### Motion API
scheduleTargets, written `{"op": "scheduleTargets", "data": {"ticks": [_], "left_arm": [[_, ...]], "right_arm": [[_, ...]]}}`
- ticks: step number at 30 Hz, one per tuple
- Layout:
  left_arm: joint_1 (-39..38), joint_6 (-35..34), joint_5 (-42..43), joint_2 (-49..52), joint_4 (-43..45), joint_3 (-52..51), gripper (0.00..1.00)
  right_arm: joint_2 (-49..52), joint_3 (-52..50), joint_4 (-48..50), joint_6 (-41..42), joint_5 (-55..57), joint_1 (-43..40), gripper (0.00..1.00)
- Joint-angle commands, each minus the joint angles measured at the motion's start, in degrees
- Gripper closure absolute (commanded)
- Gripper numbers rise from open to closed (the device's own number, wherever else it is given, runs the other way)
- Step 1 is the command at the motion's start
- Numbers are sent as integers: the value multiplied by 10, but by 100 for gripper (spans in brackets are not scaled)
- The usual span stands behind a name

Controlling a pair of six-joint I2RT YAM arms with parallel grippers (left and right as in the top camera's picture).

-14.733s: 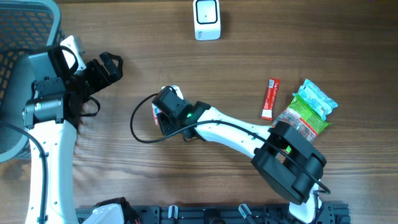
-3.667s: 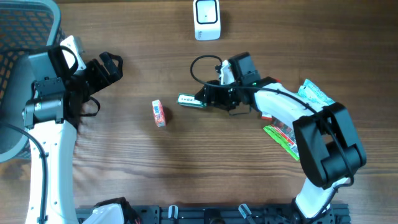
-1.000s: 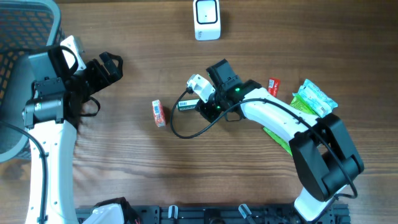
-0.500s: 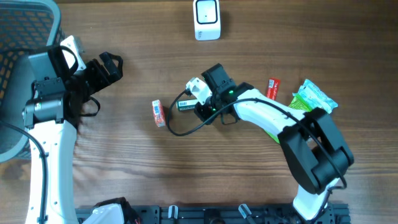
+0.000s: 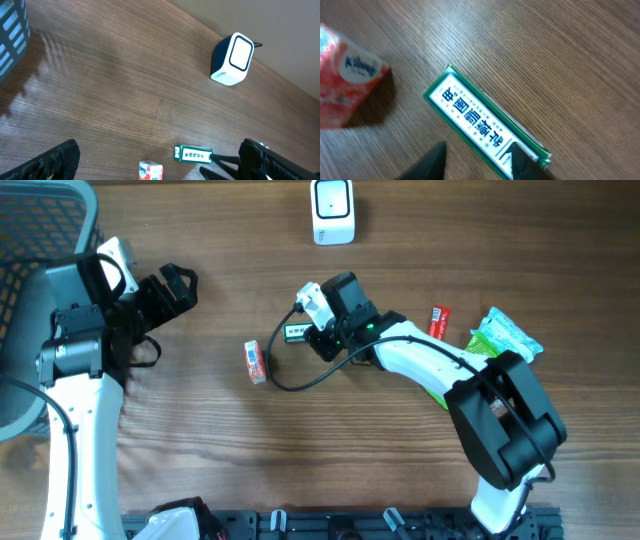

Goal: Scan the item barcode

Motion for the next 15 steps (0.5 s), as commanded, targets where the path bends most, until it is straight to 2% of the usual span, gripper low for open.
{"op": "scheduleTargets", "data": {"ticks": [1,3,4,5,7,10,15], "left_arm": [[3,10,-3,2,2,8,0],[3,10,-3,2,2,8,0],[3,10,-3,2,2,8,0],[3,10,-3,2,2,8,0],[3,10,-3,2,2,8,0],[3,10,-3,2,2,8,0],[3,10,-3,2,2,8,0]], "right_arm": [[-25,24,-11,-79,20,2,20],[-45,25,-15,-151,12,2,1],[-55,25,-33,-264,12,2,0],[-55,25,-48,-341,25,2,0],[-49,24,-80,-457,35,2,3],[-33,22,-75,-511,33,1,5],[-6,22,-34,-508,27,-11,9]]}}
